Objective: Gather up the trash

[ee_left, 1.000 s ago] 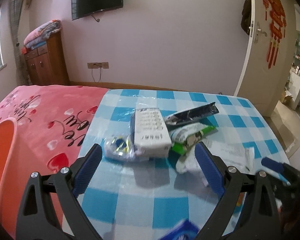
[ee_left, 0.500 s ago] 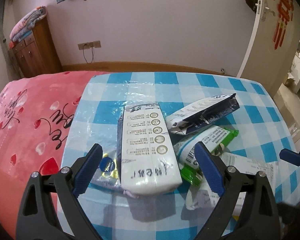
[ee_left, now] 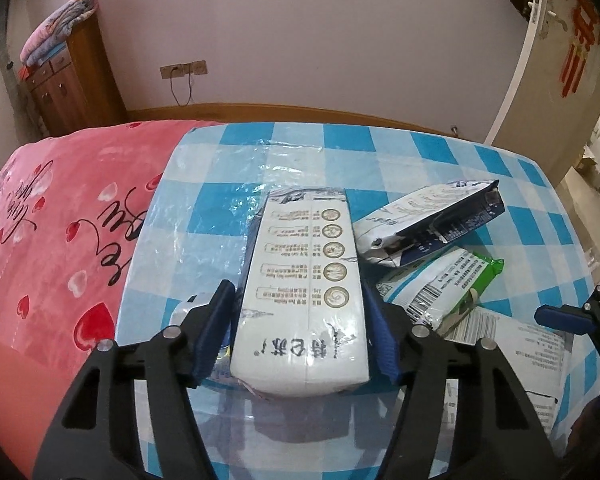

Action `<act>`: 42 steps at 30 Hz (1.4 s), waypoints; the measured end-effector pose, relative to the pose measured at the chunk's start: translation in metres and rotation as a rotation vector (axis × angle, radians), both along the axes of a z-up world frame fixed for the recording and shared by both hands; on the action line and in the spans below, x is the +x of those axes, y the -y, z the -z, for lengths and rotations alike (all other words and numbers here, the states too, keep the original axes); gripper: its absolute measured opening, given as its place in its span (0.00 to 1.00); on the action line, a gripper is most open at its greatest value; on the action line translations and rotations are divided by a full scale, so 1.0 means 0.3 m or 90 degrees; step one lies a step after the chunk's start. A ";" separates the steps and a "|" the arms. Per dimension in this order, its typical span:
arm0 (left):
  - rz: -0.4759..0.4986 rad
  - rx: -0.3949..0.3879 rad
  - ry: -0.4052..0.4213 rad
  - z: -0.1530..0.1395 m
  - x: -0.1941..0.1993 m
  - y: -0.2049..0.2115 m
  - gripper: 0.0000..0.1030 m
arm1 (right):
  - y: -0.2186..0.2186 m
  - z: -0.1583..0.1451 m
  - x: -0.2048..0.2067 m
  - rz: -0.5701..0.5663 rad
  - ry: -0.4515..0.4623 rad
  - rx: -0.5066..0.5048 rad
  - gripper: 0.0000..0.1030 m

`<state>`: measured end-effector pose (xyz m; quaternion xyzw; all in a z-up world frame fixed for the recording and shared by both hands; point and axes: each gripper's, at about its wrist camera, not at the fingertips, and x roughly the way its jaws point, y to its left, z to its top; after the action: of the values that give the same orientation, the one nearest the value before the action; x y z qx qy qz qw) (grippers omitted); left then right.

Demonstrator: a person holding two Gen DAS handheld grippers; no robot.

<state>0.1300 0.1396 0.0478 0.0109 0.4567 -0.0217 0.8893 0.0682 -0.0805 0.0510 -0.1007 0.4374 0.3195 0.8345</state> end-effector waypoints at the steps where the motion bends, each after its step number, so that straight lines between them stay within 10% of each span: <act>1: -0.002 -0.002 0.001 -0.001 0.000 -0.001 0.62 | -0.002 0.002 0.000 -0.002 0.000 -0.003 0.93; 42: -0.001 -0.101 0.077 -0.130 -0.353 -0.080 0.62 | 0.125 -0.069 -0.253 0.113 0.046 0.072 0.75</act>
<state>0.0240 0.1635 0.0868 -0.0590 0.3988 -0.0562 0.9134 -0.0077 -0.1180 0.0717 -0.0257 0.3955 0.2651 0.8790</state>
